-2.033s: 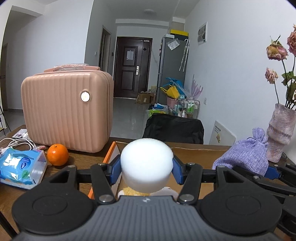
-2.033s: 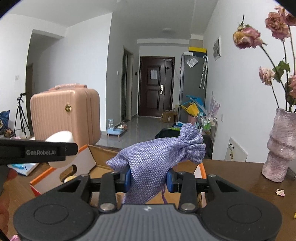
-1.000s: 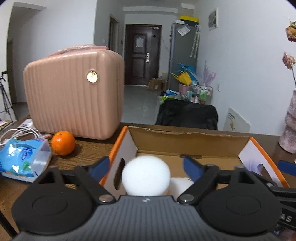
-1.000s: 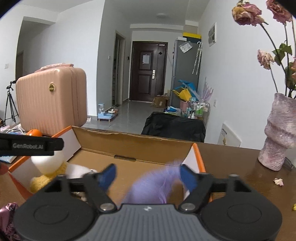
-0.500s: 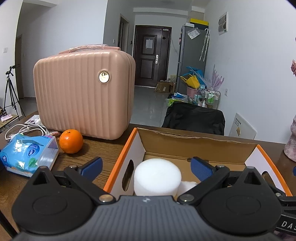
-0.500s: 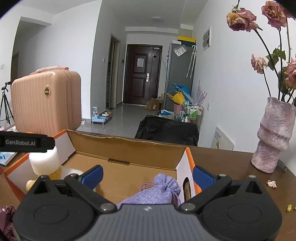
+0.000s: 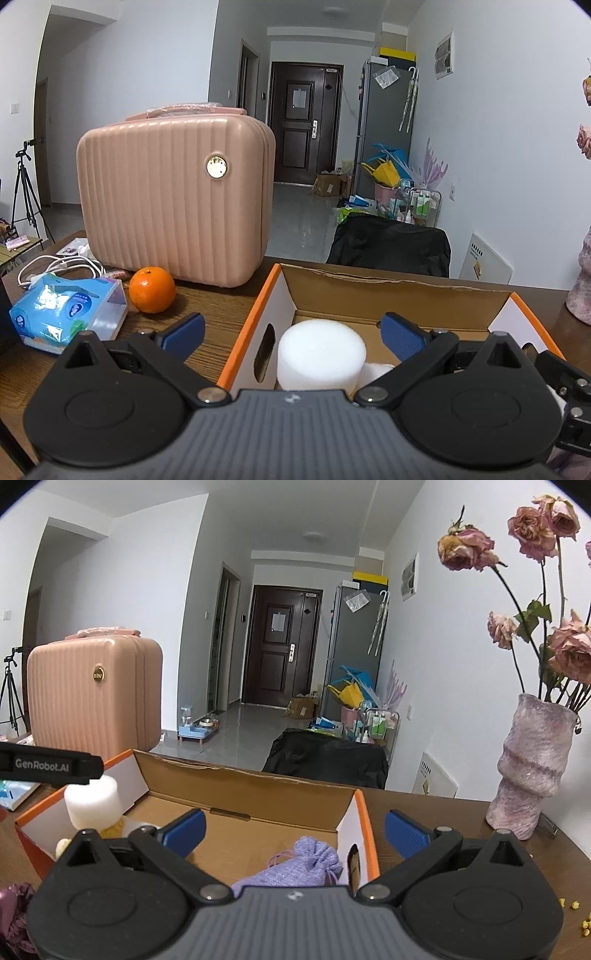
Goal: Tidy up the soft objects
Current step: 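Withdraw both open tools from the box back toward the remaining items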
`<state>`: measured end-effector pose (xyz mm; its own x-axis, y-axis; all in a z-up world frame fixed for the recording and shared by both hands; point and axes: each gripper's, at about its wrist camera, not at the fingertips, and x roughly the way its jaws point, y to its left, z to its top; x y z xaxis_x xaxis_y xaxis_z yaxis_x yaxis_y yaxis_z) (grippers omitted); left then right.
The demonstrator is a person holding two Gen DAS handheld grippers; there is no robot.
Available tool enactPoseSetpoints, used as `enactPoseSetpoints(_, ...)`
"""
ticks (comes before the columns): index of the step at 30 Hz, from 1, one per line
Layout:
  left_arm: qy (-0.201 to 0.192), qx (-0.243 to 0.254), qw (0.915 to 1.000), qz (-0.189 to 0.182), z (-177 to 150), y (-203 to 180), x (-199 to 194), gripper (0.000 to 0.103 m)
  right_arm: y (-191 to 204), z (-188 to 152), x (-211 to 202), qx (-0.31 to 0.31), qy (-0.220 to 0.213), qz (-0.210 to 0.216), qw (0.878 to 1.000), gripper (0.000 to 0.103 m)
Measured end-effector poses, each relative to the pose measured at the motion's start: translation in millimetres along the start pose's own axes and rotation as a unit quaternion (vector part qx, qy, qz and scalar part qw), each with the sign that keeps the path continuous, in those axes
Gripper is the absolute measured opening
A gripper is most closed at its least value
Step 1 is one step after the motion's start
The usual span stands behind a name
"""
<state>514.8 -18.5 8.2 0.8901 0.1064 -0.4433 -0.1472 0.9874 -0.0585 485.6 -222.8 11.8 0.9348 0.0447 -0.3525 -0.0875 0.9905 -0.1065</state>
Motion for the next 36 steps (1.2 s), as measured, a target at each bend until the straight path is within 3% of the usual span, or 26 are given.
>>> enactPoseSetpoints(36,-0.047,0.020,0.9987,0.007,-33.9,34.6,-77.7,0.103,5.7,-44.0,-92.6,-0.004,-0.040,0.007,0.999,0.103)
